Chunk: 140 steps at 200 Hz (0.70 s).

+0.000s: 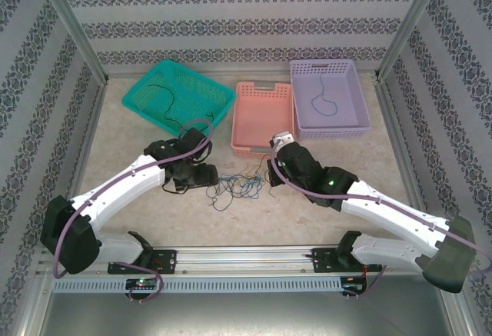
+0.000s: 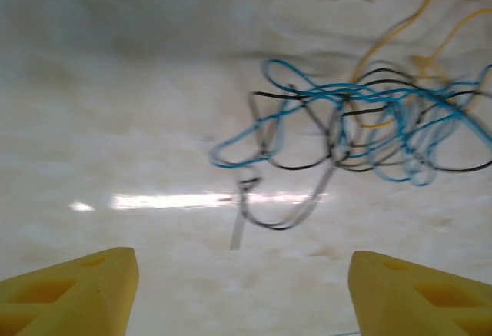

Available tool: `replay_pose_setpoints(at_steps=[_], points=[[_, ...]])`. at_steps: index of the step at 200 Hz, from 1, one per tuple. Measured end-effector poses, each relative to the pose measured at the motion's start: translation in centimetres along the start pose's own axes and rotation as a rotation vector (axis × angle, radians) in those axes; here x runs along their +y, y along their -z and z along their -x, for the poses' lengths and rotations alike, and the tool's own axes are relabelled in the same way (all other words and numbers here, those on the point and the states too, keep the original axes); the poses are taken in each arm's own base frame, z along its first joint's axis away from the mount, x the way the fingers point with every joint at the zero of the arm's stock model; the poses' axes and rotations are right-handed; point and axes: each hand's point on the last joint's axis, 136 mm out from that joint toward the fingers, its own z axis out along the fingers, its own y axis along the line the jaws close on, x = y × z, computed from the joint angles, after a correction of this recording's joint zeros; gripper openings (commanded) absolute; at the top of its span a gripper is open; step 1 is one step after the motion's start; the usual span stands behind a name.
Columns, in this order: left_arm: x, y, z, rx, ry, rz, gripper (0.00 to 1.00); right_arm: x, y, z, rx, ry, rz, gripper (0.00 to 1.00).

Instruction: Untangle the cables

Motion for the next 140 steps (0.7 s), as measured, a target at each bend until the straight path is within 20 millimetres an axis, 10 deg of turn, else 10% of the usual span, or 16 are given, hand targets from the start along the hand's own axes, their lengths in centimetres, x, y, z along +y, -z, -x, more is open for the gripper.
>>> replay_pose_setpoints(at_steps=[63,140], points=[[-5.0,-1.9,1.4,0.039,0.603,-0.202,0.94,-1.2,2.5,-0.1,-0.036,-0.033,-0.010,0.00],[-5.9,-7.7,-0.1,0.160,0.976,-0.073,0.74,-2.3,3.9,-0.9,-0.034,-0.037,-0.034,0.00]])
